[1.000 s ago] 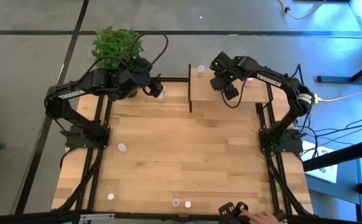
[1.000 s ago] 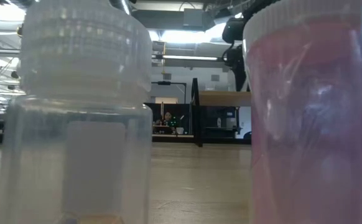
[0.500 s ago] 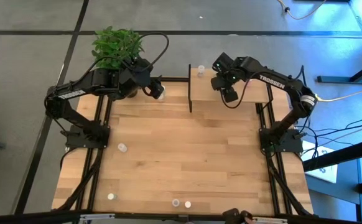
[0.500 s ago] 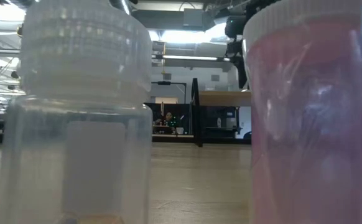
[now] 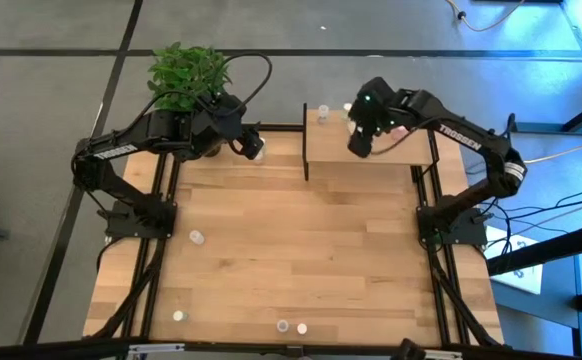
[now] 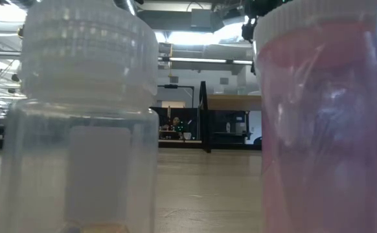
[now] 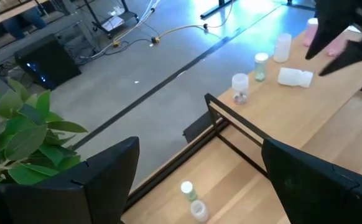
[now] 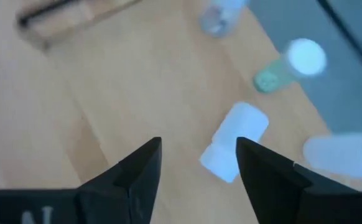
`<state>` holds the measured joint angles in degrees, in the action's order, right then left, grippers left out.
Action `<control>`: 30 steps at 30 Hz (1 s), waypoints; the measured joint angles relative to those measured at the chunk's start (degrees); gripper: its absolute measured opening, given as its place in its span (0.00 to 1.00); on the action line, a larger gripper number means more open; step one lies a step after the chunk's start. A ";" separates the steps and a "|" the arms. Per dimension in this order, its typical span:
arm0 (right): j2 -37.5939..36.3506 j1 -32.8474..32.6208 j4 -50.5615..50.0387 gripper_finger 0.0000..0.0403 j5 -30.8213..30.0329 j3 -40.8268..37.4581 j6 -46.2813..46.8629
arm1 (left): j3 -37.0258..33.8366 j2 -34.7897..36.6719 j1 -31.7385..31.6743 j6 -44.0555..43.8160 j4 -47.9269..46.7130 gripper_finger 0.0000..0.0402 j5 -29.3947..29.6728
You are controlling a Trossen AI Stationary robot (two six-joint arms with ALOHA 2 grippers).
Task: Pick and place medicine bottles onto shelf by color
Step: Put the bottom white pill bottle aligned with the other white pill bottle on the shelf
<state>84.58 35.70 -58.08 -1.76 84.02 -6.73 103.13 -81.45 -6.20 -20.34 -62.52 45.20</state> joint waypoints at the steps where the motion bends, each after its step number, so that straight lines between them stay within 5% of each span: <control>1: 0.02 0.50 0.62 0.52 0.31 0.01 3.74 | 0.01 0.00 0.00 0.00 -0.03 0.83 -0.15; 7: 0.83 3.52 5.41 0.52 7.78 0.05 15.11 | 0.00 0.00 0.00 0.00 -0.03 0.83 -0.16; 15: 3.79 4.44 5.29 0.52 5.52 0.05 18.44 | 0.00 -0.01 -0.02 0.01 -0.03 0.83 -1.30; 22: 4.46 4.41 3.91 0.52 -2.71 0.05 18.37 | 0.00 0.00 -0.02 0.00 0.00 0.83 -1.65; 30: 5.52 4.52 1.75 0.52 -3.19 0.03 14.61 | 0.00 -0.02 0.00 0.00 0.00 0.83 -1.65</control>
<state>90.09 40.23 -56.34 -4.95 84.05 7.88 103.13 -81.47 -6.20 -20.33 -62.52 43.55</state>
